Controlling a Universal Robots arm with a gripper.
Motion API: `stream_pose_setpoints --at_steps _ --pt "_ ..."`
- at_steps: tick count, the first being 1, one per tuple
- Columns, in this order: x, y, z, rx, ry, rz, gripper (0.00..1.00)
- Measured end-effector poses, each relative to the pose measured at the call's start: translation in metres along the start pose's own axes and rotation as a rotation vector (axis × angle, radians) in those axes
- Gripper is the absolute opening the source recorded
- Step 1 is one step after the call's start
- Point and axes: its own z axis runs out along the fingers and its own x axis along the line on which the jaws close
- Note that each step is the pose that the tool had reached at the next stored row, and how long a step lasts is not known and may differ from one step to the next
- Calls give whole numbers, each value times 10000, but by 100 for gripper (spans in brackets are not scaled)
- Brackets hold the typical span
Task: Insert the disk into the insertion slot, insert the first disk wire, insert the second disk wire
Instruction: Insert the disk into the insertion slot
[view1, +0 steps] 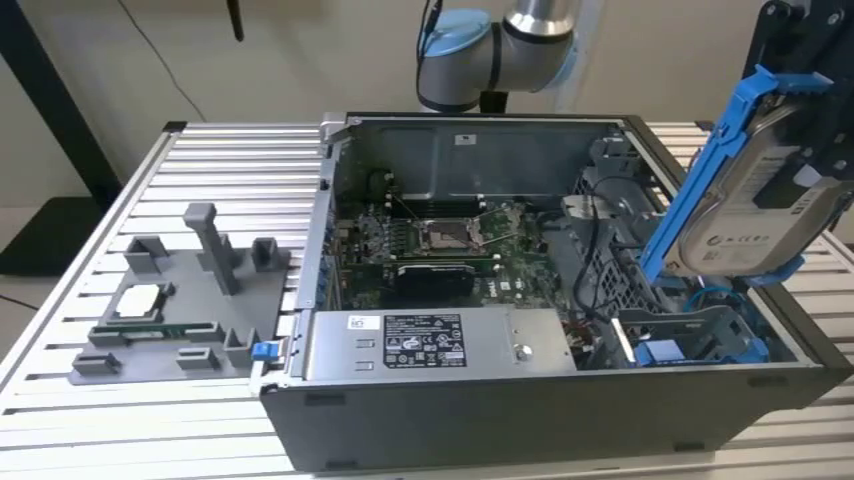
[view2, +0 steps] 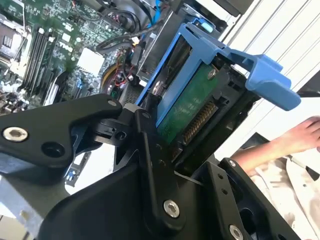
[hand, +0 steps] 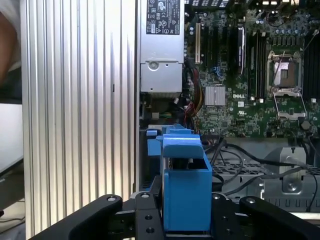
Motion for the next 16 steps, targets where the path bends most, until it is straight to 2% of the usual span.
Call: stream_pose_setpoints --at_steps 16 --pt "1 -1 17 0 0 2 0"
